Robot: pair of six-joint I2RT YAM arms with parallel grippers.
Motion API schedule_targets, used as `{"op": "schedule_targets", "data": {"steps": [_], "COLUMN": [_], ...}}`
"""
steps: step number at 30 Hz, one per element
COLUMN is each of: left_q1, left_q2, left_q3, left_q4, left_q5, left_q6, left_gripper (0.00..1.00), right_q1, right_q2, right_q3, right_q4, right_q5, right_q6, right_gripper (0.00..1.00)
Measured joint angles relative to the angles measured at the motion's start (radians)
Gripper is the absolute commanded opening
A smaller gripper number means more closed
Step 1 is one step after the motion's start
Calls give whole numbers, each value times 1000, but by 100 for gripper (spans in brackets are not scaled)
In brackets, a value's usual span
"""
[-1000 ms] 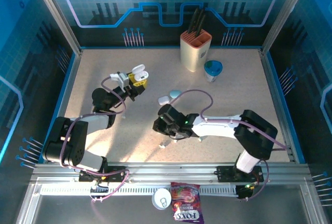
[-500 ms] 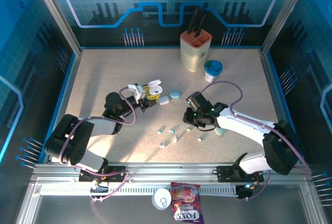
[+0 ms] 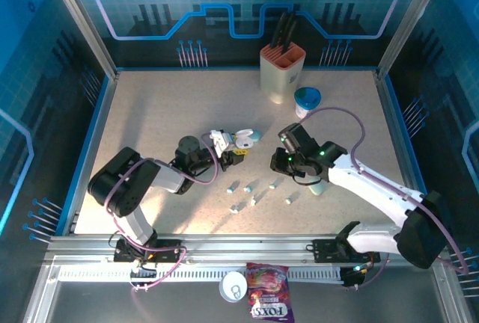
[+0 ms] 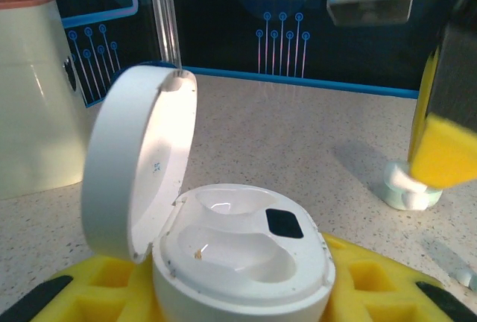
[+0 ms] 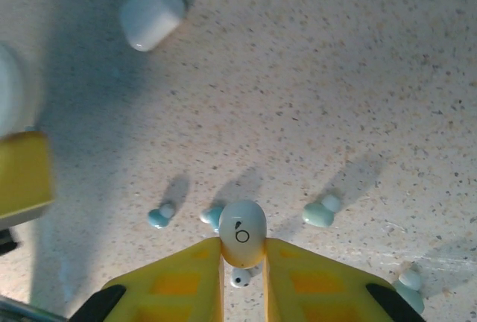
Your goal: Insert wireless bluetooth earbuds into charging case
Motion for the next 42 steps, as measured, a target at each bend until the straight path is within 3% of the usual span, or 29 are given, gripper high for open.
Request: {"op": "schedule_targets", "data": {"steps": [8, 21, 42], "left_q1": [-25, -84, -146], "left_q2": [54, 111, 165], "left_q3": [26, 74, 110], "left_q4": [16, 10, -10], "left_q5": [-30, -48, -55], "left_q6": [16, 53, 90], "left_gripper": [36, 36, 36], "right_q1": [0, 6, 68], "right_q2": [-4, 48, 119], "right_q3": [106, 141, 240], "right_q4": [-140, -247, -154], "right_q5": [54, 136, 104], "right_q6": [-72, -114, -119], "right_gripper": [21, 21, 19]}}
